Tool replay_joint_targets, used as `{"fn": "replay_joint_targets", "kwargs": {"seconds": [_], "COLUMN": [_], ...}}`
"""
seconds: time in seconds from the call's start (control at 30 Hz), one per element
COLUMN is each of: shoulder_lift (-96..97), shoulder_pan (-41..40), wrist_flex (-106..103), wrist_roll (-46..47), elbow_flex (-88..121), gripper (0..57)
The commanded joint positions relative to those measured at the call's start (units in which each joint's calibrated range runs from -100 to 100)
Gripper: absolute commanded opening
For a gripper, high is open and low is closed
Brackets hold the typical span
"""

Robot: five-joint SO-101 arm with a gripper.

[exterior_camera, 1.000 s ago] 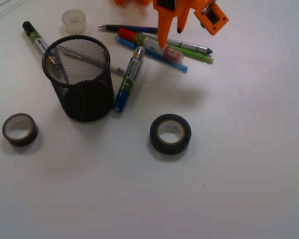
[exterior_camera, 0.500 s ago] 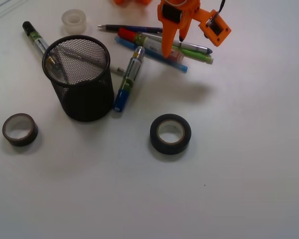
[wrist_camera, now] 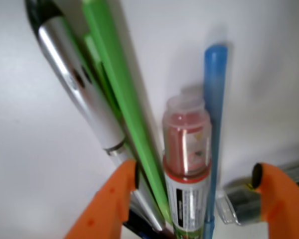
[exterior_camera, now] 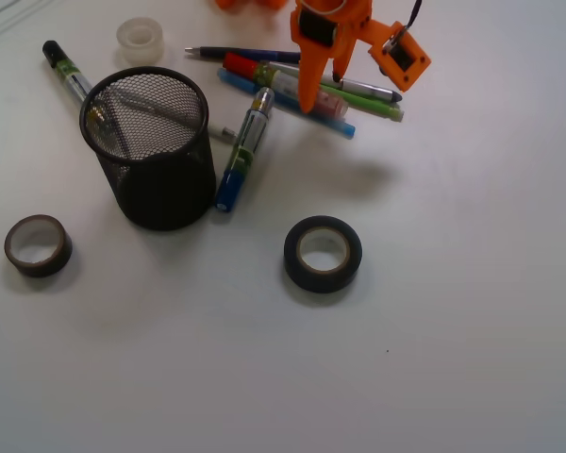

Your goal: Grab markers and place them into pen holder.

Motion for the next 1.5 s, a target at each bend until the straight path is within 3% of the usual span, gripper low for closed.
{"fn": "replay_joint_targets", "kwargs": {"seconds": [0.0, 0.17, 1.47], "shoulder_lift": [-0.1, -0.1, 4.9], "shoulder_pan": [0.5, 0.5, 0.4], "wrist_flex": [-0.3, -0.3, -6.7], "wrist_roll": [0.1, 0.2, 0.0], "elbow_flex": [-2.1, -2.2, 0.3], "gripper": [25.4, 20.1, 19.5]}}
